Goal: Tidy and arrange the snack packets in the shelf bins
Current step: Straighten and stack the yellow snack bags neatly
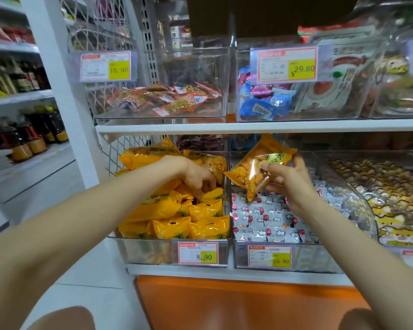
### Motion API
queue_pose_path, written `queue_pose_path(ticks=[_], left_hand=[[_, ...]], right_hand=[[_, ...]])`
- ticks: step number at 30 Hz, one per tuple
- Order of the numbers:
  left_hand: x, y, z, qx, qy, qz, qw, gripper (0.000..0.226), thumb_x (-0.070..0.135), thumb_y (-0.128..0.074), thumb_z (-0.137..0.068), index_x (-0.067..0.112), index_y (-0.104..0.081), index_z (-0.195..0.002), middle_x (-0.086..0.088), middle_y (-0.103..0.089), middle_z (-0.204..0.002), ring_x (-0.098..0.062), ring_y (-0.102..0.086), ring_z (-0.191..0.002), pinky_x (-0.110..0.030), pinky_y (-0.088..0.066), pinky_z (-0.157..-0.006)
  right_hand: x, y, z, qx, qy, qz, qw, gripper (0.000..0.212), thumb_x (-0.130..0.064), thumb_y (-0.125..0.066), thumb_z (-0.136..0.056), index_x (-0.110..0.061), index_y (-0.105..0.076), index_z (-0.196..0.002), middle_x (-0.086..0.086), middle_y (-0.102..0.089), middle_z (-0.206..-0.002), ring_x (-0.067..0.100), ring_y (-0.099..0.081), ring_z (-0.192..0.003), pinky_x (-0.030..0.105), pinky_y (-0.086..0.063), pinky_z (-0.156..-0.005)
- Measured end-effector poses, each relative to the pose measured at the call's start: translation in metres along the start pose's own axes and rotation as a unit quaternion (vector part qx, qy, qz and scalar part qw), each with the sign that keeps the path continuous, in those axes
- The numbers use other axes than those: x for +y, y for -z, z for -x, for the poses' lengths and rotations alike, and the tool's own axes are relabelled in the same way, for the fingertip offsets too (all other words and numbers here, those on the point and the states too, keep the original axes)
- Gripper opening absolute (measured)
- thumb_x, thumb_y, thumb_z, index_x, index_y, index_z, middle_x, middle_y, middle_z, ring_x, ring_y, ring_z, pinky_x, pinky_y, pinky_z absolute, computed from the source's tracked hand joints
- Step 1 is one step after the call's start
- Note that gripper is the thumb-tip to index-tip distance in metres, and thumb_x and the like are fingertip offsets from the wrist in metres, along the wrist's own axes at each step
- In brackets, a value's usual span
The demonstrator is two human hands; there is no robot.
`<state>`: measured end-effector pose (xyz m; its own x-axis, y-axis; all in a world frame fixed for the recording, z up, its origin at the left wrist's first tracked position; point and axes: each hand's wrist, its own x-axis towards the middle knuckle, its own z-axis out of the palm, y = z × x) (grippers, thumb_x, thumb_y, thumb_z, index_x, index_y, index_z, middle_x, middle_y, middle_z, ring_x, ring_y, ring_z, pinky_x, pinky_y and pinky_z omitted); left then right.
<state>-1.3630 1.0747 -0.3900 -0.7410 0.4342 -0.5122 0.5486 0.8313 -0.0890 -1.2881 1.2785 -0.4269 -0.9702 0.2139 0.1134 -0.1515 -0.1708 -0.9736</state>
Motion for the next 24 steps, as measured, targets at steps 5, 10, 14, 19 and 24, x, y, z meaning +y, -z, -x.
queue_pose_path(ticks=[5, 10, 14, 19, 24], left_hand=[[0.001, -0.009, 0.006, 0.044, -0.017, 0.074, 0.996, 0.044, 0.018, -0.066, -0.086, 0.024, -0.043, -0.123, -0.001, -0.044, -0.119, -0.018, -0.044, -0.105, -0.033, -0.04, -0.087], [-0.011, -0.023, -0.001, 0.136, -0.014, 0.05, 0.989, 0.045, 0.027, -0.071, -0.081, 0.019, -0.049, -0.119, -0.002, -0.054, -0.122, -0.021, -0.051, -0.109, -0.035, -0.044, -0.094], [-0.016, -0.025, 0.004, 0.139, -0.031, 0.04, 0.989, 0.042, 0.026, -0.071, -0.08, 0.021, -0.051, -0.117, 0.001, -0.056, -0.121, -0.019, -0.053, -0.108, -0.036, -0.045, -0.094], [-0.02, -0.027, 0.007, 0.119, -0.05, 0.024, 0.991, 0.037, 0.023, -0.064, -0.087, 0.025, -0.048, -0.12, 0.001, -0.057, -0.12, -0.016, -0.053, -0.101, -0.036, -0.046, -0.09], [-0.02, -0.03, 0.011, 0.146, -0.072, -0.008, 0.987, 0.038, 0.023, -0.059, -0.09, 0.025, -0.049, -0.127, -0.001, -0.057, -0.123, -0.02, -0.052, -0.11, -0.035, -0.041, -0.094]], right_hand=[[0.009, -0.012, -0.011, 0.012, -0.016, -0.086, 0.996, 0.046, -0.004, -0.071, -0.078, -0.014, -0.043, -0.113, 0.009, -0.065, -0.107, 0.025, -0.068, -0.092, 0.043, -0.056, -0.082], [0.018, -0.035, -0.03, 0.011, -0.001, -0.058, 0.998, 0.075, -0.018, -0.082, -0.062, -0.005, -0.046, -0.126, 0.012, -0.064, -0.117, 0.027, -0.065, -0.104, 0.039, -0.058, -0.079], [0.015, -0.053, -0.04, 0.017, 0.05, 0.045, 0.998, 0.069, -0.014, -0.081, -0.07, -0.012, -0.042, -0.127, 0.001, -0.058, -0.121, 0.017, -0.055, -0.11, 0.037, -0.043, -0.1], [0.02, -0.068, -0.045, -0.099, 0.114, 0.218, 0.964, 0.059, -0.008, -0.077, -0.074, -0.018, -0.041, -0.121, -0.001, -0.05, -0.11, 0.019, -0.053, -0.102, 0.031, -0.049, -0.082], [0.022, -0.072, -0.053, -0.208, 0.118, 0.357, 0.903, 0.049, -0.006, -0.076, -0.074, -0.025, -0.046, -0.108, 0.006, -0.055, -0.104, 0.023, -0.056, -0.093, 0.029, -0.049, -0.069]])
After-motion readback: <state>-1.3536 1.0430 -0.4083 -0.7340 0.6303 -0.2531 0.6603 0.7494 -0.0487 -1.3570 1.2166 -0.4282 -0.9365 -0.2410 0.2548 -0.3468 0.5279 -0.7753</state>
